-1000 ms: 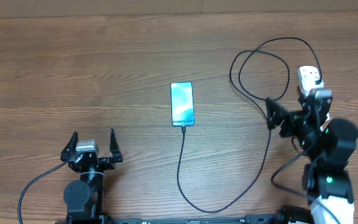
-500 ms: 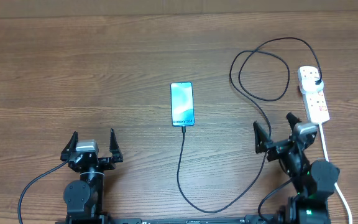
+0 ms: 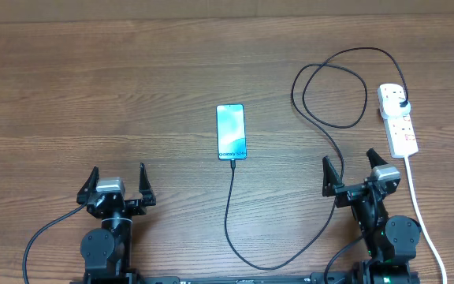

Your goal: Plug charger to phone and switch on socket

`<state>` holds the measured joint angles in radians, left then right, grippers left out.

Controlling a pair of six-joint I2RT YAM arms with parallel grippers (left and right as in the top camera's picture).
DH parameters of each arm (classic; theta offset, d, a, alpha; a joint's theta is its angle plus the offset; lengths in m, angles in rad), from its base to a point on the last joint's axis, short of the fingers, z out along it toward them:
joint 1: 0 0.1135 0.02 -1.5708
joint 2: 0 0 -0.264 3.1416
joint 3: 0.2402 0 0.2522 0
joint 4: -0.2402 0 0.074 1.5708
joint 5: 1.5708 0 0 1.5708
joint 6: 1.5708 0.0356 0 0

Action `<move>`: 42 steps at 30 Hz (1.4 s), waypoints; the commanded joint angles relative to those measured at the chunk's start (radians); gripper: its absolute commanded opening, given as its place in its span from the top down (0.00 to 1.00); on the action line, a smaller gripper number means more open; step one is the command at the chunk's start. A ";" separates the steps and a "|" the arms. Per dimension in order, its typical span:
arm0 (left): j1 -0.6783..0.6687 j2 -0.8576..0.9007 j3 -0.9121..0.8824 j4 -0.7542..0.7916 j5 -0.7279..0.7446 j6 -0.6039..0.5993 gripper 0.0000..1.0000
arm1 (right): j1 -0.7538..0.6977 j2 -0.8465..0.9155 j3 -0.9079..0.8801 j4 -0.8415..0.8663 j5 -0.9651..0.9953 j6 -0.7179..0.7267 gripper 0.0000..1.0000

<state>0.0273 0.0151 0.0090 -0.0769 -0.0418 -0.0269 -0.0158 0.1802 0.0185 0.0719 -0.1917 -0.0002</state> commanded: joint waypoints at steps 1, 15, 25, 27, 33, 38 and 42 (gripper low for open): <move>0.008 -0.011 -0.004 0.002 -0.010 -0.014 0.00 | 0.023 -0.075 -0.011 -0.074 0.081 0.000 0.00; 0.008 -0.011 -0.004 0.002 -0.010 -0.014 0.00 | 0.022 -0.178 -0.011 -0.150 0.106 0.000 0.00; 0.008 -0.011 -0.004 0.002 -0.010 -0.014 0.00 | 0.022 -0.178 -0.011 -0.150 0.104 -0.008 0.00; 0.008 -0.011 -0.004 0.002 -0.010 -0.014 0.00 | 0.022 -0.178 -0.011 -0.150 0.101 -0.011 0.00; 0.008 -0.011 -0.004 0.002 -0.010 -0.014 0.00 | 0.022 -0.178 -0.011 -0.148 0.076 -0.061 0.00; 0.008 -0.011 -0.004 0.002 -0.010 -0.014 0.00 | 0.023 -0.178 -0.011 -0.148 0.076 -0.060 0.00; 0.008 -0.011 -0.004 0.002 -0.010 -0.014 0.00 | 0.022 -0.178 -0.011 -0.148 0.079 -0.053 0.00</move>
<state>0.0273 0.0151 0.0090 -0.0765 -0.0418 -0.0269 0.0010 0.0128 0.0185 -0.0803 -0.1085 -0.0498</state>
